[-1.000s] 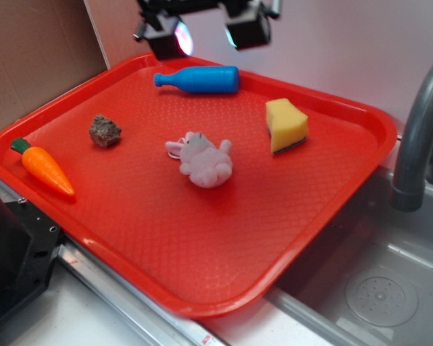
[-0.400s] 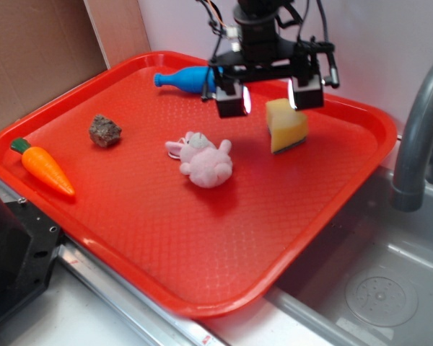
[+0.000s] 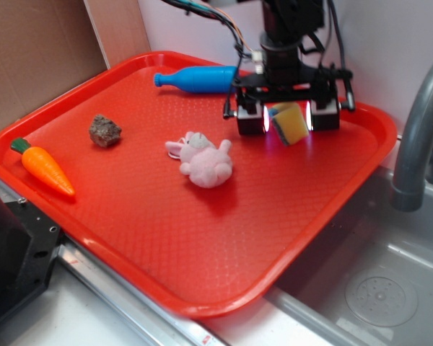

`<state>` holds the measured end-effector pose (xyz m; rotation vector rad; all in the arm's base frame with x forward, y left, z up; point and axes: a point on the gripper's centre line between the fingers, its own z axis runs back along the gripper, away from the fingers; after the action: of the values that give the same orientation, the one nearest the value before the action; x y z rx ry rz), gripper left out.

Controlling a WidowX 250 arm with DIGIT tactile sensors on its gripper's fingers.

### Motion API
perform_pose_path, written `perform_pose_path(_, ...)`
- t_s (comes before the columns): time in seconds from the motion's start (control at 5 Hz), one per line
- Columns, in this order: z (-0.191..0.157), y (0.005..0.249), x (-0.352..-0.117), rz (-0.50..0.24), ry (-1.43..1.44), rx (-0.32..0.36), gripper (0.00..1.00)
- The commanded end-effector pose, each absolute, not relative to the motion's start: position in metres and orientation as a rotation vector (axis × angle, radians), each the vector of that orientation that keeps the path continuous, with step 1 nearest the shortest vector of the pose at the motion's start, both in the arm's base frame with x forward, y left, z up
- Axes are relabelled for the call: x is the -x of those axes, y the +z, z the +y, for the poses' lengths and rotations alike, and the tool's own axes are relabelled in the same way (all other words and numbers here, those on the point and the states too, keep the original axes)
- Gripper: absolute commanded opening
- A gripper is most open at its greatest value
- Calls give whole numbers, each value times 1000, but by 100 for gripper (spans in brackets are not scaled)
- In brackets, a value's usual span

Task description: Grab the green sponge.

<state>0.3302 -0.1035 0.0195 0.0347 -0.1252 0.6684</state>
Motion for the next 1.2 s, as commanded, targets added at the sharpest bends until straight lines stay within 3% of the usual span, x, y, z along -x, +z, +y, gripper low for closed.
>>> perform_pose_path(0.0, -86, 95, -312, -126, 348, 48, 0)
perform_pose_path(0.2, -38, 143, -280, -380, 131, 37, 0)
perform_pose_path(0.4, -2, 189, -245, -415, 173, -151, 0)
perform_pose_path(0.6, 35, 186, -224, -386, 152, -74, 0)
perform_pose_path(0.8, 27, 171, -210, -250, 127, -4, 0)
perform_pose_path(1.0, 15, 170, -199, -231, 126, 82, 0)
